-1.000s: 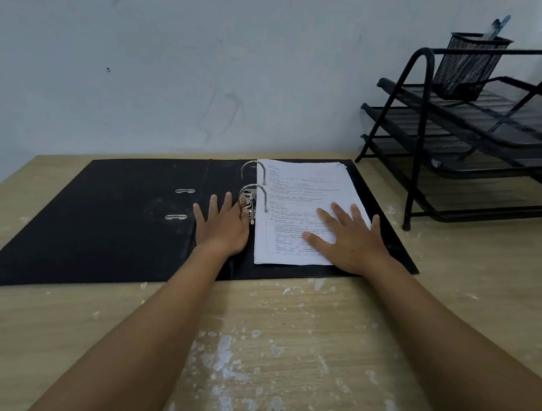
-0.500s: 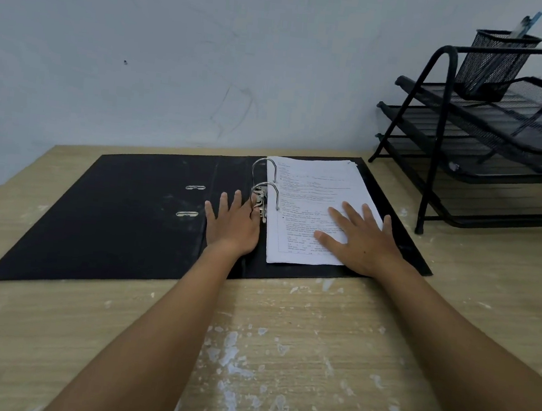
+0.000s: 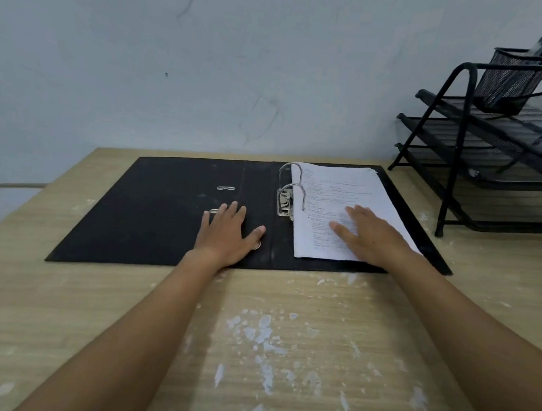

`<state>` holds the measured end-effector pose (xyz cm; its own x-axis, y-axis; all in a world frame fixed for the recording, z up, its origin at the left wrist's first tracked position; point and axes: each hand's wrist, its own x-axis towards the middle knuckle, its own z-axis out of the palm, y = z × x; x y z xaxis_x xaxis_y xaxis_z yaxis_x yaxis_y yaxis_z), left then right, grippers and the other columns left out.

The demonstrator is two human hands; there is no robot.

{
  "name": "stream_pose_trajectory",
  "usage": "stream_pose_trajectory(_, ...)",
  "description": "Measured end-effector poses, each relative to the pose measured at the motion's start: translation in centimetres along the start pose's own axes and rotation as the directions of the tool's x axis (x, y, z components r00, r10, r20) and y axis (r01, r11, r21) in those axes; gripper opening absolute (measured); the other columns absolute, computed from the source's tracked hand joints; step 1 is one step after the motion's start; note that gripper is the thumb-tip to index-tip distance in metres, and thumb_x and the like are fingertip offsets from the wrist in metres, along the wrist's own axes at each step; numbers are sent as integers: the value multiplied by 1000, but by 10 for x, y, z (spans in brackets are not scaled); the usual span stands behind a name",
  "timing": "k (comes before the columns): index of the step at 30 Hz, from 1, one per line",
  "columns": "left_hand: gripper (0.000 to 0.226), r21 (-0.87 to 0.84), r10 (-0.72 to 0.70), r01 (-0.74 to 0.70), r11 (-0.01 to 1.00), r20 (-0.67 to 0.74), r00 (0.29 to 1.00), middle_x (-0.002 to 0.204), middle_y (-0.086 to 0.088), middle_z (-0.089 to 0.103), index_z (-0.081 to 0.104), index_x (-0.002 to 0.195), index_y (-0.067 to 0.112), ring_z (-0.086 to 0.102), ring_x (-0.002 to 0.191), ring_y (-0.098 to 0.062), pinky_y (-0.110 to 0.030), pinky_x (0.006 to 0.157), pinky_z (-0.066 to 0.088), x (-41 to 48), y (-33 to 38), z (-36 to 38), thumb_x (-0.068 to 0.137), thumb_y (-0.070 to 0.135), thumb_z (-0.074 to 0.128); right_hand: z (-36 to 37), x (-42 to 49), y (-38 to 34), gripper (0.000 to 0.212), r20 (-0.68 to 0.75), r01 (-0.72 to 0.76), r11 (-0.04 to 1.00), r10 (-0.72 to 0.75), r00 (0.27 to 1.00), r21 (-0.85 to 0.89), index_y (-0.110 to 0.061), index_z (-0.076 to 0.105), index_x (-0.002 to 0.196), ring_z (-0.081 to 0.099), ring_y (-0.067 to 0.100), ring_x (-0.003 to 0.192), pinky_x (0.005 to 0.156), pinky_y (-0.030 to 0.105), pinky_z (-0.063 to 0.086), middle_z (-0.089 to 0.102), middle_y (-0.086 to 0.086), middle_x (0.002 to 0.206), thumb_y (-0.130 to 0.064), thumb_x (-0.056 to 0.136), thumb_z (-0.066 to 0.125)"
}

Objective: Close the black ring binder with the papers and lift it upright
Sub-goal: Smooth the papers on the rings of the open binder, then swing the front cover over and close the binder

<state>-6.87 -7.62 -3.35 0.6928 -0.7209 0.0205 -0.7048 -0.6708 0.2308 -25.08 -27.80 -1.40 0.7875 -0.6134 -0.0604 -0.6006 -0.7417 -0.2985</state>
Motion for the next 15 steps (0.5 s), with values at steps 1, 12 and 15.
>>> stream_pose_trajectory(1, 75, -5, -11, 11, 1000, 2, 1000, 161, -4, 11, 20, 150, 15, 4, 149, -23, -48, 120, 3, -5, -9, -4, 92, 61, 29, -3, -2, -9, 77, -21, 15, 1000, -15, 1000, 14, -18, 18, 155, 13, 17, 151, 121, 42, 15, 15, 1, 164, -64, 94, 30)
stream_pose_trajectory(12, 80, -18, -119, 118, 993, -126, 985, 155, -6, 31, 28, 148, 12, 26, 144, -23, -50, 118, 13, -64, -97, -50, 88, 64, 40, -3, -31, -128, 73, -208, 334, 942, -335, 919, -39, -19, 33, 149, 30, 22, 145, 112, 41, 33, 29, 0, 159, -62, 91, 43)
stream_pose_trajectory(15, 83, -31, -165, 162, 986, -136, 977, 156, -5, 29, 27, 148, 12, 23, 145, -23, -50, 118, 14, -77, -120, -53, 87, 66, 39, 11, -34, -154, 76, -128, 385, 920, -391, 911, -69, -19, 28, 152, 18, 20, 150, 116, 40, 26, 22, -1, 161, -62, 91, 43)
